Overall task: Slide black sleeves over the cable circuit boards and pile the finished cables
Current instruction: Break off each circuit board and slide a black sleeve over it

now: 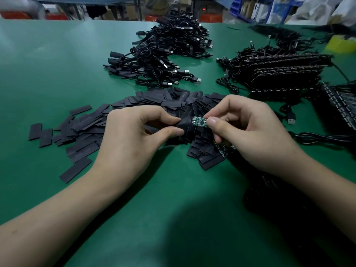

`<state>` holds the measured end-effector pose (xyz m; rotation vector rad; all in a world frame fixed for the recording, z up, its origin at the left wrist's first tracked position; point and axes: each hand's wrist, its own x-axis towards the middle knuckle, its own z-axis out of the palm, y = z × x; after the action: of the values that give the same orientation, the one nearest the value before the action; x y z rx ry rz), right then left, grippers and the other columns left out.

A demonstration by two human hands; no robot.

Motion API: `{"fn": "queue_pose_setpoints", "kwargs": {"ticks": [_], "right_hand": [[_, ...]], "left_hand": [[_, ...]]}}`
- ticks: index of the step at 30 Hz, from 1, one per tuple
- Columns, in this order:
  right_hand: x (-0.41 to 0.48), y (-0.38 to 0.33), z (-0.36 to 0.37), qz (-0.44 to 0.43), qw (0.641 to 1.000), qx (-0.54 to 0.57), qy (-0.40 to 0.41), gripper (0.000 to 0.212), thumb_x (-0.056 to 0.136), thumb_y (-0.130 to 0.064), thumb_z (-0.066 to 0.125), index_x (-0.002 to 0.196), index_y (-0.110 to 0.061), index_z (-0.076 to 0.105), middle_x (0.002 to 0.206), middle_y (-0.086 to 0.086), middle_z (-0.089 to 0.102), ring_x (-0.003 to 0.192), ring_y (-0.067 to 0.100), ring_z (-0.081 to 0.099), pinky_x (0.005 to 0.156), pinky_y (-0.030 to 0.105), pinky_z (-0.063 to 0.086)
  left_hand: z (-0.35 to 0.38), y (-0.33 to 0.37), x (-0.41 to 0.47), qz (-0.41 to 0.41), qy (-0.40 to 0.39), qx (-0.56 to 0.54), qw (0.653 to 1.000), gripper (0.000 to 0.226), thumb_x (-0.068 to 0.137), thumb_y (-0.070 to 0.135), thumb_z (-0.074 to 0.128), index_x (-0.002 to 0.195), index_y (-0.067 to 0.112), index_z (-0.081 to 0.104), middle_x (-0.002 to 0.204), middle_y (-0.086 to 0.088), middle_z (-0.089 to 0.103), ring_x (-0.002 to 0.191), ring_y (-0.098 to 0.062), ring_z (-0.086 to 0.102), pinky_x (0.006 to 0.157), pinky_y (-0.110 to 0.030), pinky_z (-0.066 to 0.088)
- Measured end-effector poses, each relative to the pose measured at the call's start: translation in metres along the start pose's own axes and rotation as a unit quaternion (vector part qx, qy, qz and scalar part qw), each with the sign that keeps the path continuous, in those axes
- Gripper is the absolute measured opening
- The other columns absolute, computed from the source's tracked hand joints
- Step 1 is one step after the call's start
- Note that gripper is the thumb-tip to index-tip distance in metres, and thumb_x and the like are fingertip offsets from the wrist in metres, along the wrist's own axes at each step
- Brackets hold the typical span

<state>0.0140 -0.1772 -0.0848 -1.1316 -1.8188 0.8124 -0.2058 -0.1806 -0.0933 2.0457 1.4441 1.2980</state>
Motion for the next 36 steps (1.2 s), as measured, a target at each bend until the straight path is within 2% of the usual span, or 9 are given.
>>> {"fn": "queue_pose_setpoints", "kwargs": {"ticks": [5, 9, 12, 15, 18, 21, 25, 31, 36], "right_hand": [[0.0006, 0.0013, -0.0014, 0.006, 1.0, 0.017, -0.004, 0.006, 0.094, -0.027, 0.066, 0.09, -0.023, 0.069, 0.063, -0.003, 0.067, 0.055, 0.003, 0.051, 0.058, 0.016, 0.04], [0.0002, 0.0029, 0.0011, 0.015, 1.0, 0.003, -0.019, 0.006, 0.093, -0.028, 0.066, 0.091, -0.024, 0.069, 0.064, -0.001, 0.068, 0.052, 0.002, 0.051, 0.056, 0.014, 0.038], [0.0004, 0.0026, 0.0009, 0.023, 1.0, 0.0, -0.014, 0.01, 0.089, -0.034, 0.064, 0.089, -0.025, 0.069, 0.064, -0.001, 0.069, 0.051, 0.001, 0.052, 0.055, 0.013, 0.038], [0.0006, 0.0018, 0.0007, 0.027, 0.999, -0.006, -0.016, 0.009, 0.088, -0.035, 0.064, 0.088, -0.027, 0.069, 0.064, -0.002, 0.069, 0.051, 0.001, 0.052, 0.054, 0.014, 0.038], [0.0012, 0.0019, -0.0009, 0.035, 0.999, -0.01, -0.02, 0.006, 0.094, -0.027, 0.067, 0.088, -0.026, 0.069, 0.065, -0.002, 0.069, 0.051, 0.002, 0.053, 0.054, 0.014, 0.038], [0.0024, 0.0006, -0.0017, 0.05, 0.998, -0.001, -0.025, 0.011, 0.097, -0.018, 0.066, 0.088, -0.023, 0.069, 0.063, -0.001, 0.068, 0.052, 0.008, 0.054, 0.053, 0.02, 0.041], [0.0032, -0.0011, -0.0026, 0.066, 0.997, 0.027, -0.029, 0.009, 0.097, -0.015, 0.065, 0.09, -0.018, 0.069, 0.061, -0.001, 0.067, 0.051, 0.01, 0.055, 0.052, 0.019, 0.044], [0.0026, -0.0011, -0.0016, 0.063, 0.997, 0.01, -0.037, 0.008, 0.096, -0.017, 0.066, 0.089, -0.019, 0.069, 0.061, 0.0, 0.068, 0.051, 0.01, 0.058, 0.052, 0.017, 0.044], [0.002, -0.0018, -0.0005, 0.061, 0.997, 0.009, -0.045, 0.008, 0.095, -0.016, 0.066, 0.089, -0.018, 0.07, 0.062, 0.001, 0.069, 0.052, 0.009, 0.059, 0.054, 0.017, 0.046]], "left_hand": [[-0.0001, -0.0001, -0.0003, -0.002, -0.002, 0.001, 1.0, 0.015, 0.072, 0.025, 0.089, 0.084, 0.026, 0.08, 0.078, 0.02, 0.073, 0.065, 0.003, 0.067, 0.062, -0.009, 0.05], [-0.0008, 0.0005, -0.0018, 0.004, -0.004, 0.0, 1.0, 0.015, 0.072, 0.025, 0.089, 0.084, 0.027, 0.08, 0.078, 0.021, 0.072, 0.063, 0.006, 0.066, 0.063, -0.007, 0.049], [-0.0013, 0.0009, -0.0019, 0.022, 0.0, 0.01, 1.0, 0.016, 0.073, 0.025, 0.088, 0.087, 0.025, 0.08, 0.08, 0.018, 0.073, 0.066, 0.002, 0.067, 0.065, -0.014, 0.053], [-0.0033, 0.001, -0.0022, 0.079, -0.002, 0.062, 0.995, 0.018, 0.077, 0.025, 0.087, 0.094, 0.02, 0.08, 0.084, 0.009, 0.073, 0.072, -0.005, 0.067, 0.071, -0.025, 0.055], [-0.0045, -0.0016, -0.0014, 0.134, -0.006, 0.109, 0.985, 0.02, 0.08, 0.021, 0.086, 0.099, 0.016, 0.08, 0.092, 0.003, 0.073, 0.08, -0.017, 0.069, 0.074, -0.036, 0.057], [-0.0058, -0.0043, 0.0003, 0.16, -0.019, 0.127, 0.979, 0.02, 0.082, 0.018, 0.085, 0.102, 0.015, 0.08, 0.095, 0.001, 0.073, 0.082, -0.021, 0.069, 0.074, -0.04, 0.057], [-0.0059, -0.0055, 0.0018, 0.166, -0.029, 0.125, 0.978, 0.022, 0.082, 0.019, 0.085, 0.103, 0.015, 0.08, 0.093, 0.001, 0.073, 0.081, -0.019, 0.068, 0.074, -0.039, 0.057], [-0.0032, -0.0032, 0.0012, 0.131, -0.039, 0.081, 0.987, 0.023, 0.081, 0.029, 0.084, 0.101, 0.019, 0.081, 0.09, 0.008, 0.072, 0.076, -0.007, 0.065, 0.077, -0.025, 0.053], [-0.0027, -0.0039, 0.0005, 0.135, -0.05, 0.079, 0.986, 0.023, 0.083, 0.033, 0.083, 0.103, 0.024, 0.081, 0.091, 0.011, 0.069, 0.076, -0.004, 0.062, 0.076, -0.029, 0.054]]}}
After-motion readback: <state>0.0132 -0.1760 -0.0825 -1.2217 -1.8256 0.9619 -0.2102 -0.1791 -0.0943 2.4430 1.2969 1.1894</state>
